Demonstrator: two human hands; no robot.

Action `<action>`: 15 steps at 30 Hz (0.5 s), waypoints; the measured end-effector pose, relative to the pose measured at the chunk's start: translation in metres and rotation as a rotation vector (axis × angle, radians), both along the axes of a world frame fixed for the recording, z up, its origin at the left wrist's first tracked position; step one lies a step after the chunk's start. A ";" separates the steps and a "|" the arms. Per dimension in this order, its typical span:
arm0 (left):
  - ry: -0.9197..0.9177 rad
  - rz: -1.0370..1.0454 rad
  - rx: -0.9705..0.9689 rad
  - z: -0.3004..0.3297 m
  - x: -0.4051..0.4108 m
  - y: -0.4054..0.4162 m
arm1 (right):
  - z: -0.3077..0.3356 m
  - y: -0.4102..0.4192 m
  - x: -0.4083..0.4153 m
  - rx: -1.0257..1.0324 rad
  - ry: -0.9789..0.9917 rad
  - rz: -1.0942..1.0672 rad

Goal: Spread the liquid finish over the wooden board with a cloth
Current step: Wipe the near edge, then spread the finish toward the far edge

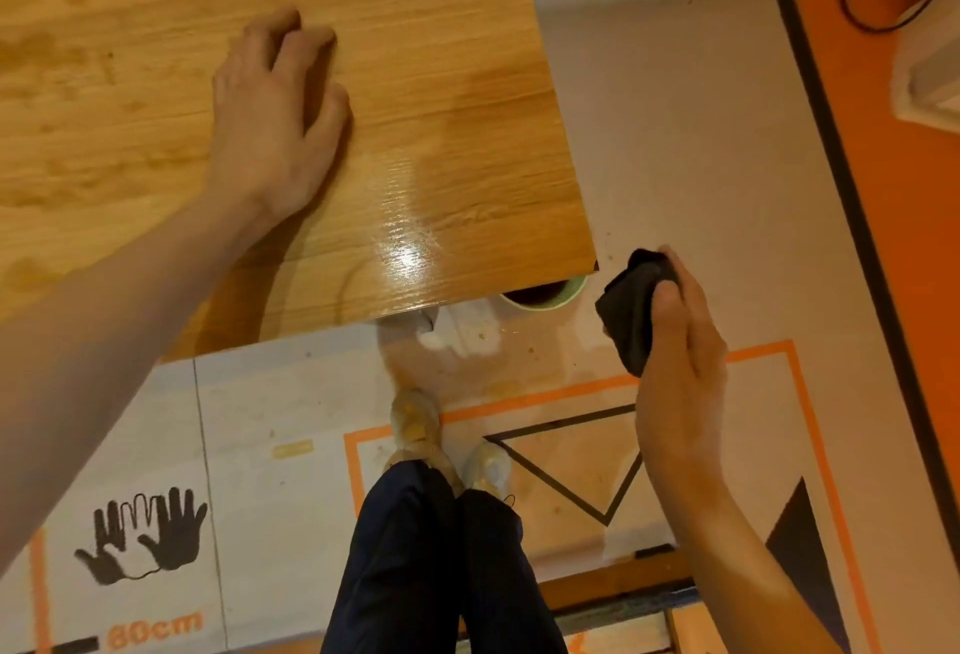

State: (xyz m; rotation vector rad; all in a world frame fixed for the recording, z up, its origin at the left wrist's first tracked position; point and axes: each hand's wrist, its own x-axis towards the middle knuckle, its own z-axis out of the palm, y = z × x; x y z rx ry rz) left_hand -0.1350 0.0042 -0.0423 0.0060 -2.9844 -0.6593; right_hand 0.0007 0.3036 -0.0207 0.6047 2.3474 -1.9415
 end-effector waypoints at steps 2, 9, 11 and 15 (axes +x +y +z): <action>0.014 -0.012 -0.004 0.000 0.030 -0.010 | -0.007 -0.008 -0.001 0.134 0.171 0.018; 0.053 0.077 0.007 -0.006 0.107 -0.065 | -0.068 -0.029 -0.011 0.508 0.517 0.243; 0.070 0.106 0.022 -0.008 0.113 -0.071 | -0.080 -0.022 -0.018 0.611 0.625 0.270; 0.095 0.117 0.009 -0.012 0.114 -0.070 | -0.088 -0.027 -0.021 0.713 0.758 0.228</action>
